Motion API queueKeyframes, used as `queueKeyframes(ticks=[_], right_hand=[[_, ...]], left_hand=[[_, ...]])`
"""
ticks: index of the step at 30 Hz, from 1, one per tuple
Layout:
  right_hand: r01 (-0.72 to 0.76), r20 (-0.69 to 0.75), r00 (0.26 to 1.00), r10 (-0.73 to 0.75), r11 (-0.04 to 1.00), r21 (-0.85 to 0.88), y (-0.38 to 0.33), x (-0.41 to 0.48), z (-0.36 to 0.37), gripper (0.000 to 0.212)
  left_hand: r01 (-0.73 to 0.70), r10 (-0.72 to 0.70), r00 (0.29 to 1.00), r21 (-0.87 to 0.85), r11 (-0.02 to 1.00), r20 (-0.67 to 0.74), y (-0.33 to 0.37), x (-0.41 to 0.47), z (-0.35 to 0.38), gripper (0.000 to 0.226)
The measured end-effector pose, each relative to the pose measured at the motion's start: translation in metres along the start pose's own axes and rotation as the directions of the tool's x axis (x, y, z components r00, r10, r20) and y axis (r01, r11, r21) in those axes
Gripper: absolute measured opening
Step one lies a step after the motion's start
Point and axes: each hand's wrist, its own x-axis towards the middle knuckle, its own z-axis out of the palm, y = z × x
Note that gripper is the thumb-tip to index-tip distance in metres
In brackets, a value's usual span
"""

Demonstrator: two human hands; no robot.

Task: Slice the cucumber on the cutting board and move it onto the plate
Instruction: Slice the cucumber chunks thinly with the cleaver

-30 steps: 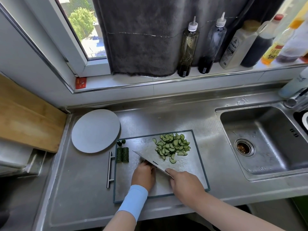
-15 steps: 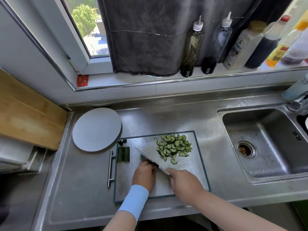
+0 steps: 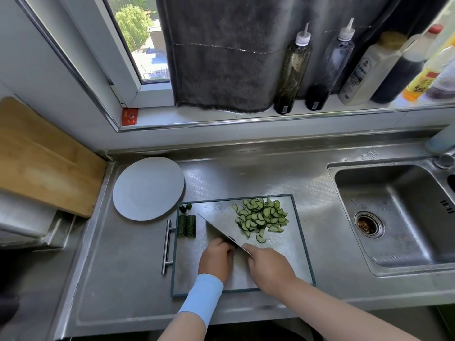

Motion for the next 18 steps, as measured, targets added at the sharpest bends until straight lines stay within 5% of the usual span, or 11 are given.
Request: queueKeyframes(ticks=[18], right_hand=[[0.013,0.024,1.0,-0.011,0.999,-0.052,0.011,-0.019,-0.006,0.038]], left_hand=[[-0.014,0.015,1.0,0.047,0.999,-0.007,0.005,0.0,-0.003,0.018]])
